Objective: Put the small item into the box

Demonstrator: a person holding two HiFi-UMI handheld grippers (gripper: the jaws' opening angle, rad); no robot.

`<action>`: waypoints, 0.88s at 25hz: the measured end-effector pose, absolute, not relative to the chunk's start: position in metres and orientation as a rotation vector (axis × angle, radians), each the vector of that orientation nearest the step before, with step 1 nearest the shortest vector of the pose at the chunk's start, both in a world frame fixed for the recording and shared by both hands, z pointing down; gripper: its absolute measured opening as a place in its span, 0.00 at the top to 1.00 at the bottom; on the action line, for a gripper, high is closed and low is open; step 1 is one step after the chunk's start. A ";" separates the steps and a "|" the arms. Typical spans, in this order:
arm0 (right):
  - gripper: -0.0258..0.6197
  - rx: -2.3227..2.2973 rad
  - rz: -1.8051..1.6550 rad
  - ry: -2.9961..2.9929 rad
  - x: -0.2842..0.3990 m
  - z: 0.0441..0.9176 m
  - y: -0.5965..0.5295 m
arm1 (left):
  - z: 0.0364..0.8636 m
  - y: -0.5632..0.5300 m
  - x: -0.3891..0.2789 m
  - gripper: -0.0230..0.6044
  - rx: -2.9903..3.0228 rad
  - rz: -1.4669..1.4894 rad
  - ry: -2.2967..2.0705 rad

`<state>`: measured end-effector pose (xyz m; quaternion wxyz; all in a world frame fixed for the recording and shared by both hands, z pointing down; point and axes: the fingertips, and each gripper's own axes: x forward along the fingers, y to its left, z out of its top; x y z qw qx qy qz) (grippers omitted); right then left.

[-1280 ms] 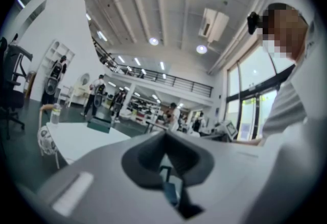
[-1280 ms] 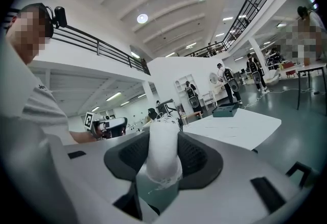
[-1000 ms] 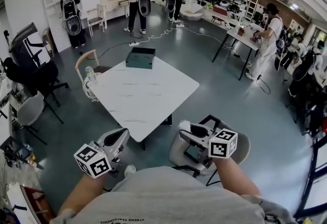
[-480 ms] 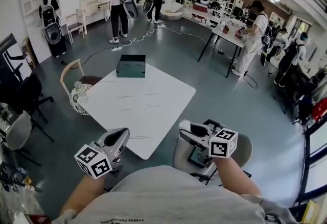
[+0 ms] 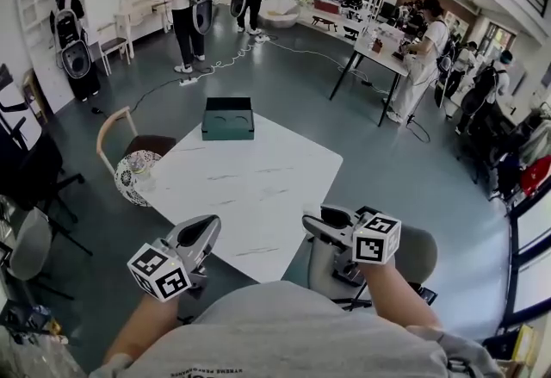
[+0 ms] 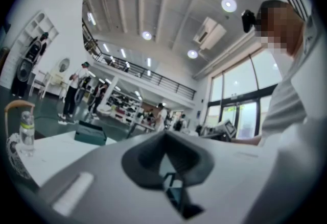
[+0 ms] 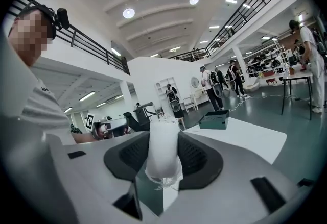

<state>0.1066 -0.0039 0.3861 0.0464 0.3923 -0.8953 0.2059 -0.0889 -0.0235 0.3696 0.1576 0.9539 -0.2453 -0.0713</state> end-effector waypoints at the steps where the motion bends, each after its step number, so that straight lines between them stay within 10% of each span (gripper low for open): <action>1: 0.70 1.197 0.630 -2.728 0.101 0.386 -0.010 | 0.371 -0.029 -0.094 0.95 2.727 -0.204 -0.698; 22: 0.70 1.150 0.686 -2.670 0.057 0.403 -0.076 | 0.389 -0.101 -0.146 0.95 2.681 -0.192 -0.715</action>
